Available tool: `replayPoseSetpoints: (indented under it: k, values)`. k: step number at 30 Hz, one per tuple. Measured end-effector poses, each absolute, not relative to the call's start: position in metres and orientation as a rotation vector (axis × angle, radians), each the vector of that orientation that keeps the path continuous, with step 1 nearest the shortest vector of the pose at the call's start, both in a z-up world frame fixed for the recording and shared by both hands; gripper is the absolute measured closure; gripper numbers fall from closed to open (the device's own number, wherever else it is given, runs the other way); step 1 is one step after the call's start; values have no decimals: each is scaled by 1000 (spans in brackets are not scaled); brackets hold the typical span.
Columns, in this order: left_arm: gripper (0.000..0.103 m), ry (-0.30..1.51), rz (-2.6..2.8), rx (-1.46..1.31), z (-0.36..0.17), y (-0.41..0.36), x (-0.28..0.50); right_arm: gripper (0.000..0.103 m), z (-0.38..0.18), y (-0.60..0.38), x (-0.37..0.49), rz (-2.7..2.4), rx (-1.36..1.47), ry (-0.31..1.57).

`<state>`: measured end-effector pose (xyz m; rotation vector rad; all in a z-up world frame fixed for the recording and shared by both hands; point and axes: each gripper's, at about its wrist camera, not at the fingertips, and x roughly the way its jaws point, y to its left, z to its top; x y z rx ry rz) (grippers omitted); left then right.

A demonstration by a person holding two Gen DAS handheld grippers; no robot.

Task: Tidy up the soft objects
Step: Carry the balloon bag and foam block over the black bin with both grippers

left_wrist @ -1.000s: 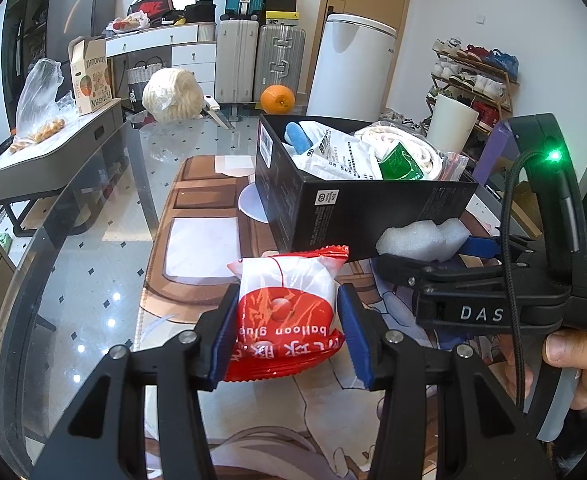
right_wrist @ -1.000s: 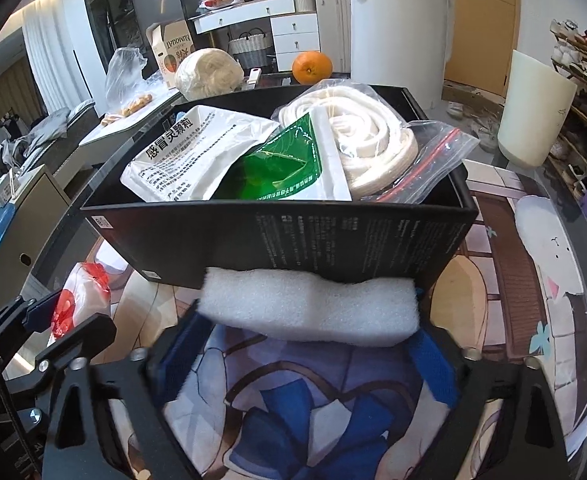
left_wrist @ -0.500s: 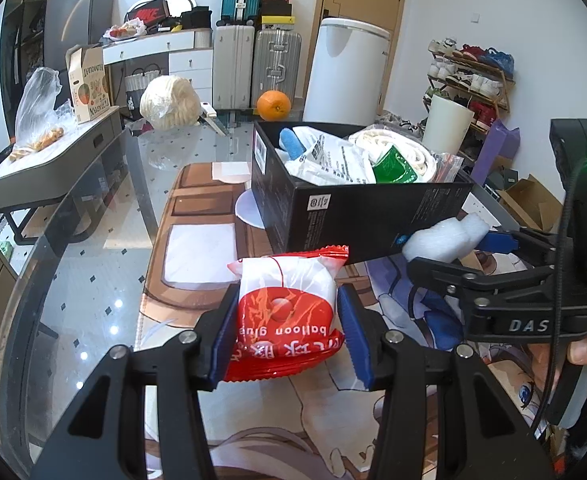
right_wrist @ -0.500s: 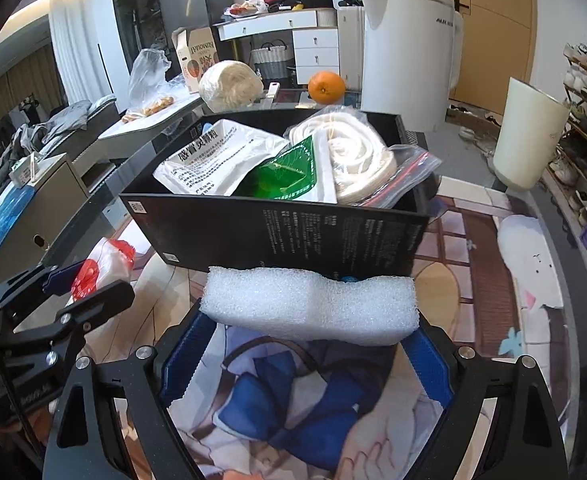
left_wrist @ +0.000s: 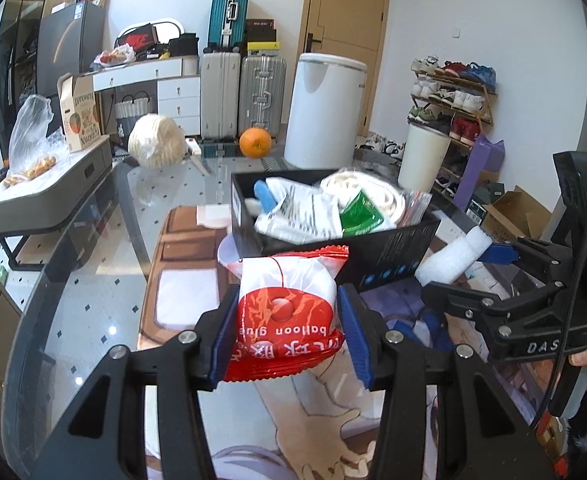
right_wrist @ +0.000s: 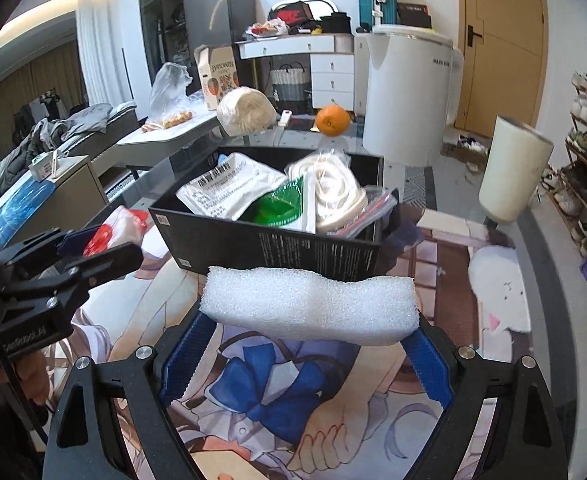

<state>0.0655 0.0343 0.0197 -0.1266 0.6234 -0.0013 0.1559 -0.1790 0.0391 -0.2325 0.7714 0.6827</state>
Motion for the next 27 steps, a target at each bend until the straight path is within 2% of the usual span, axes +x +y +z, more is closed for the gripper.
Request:
replayPoseSetpoints:
  k: [12,27]
  values:
    - [56,594,-24,-115,39,25,84,12,64,-178,167,696,-285,699]
    - [56,591,-12,-111,45,33,126,12,71,-143,204,711,-388,727]
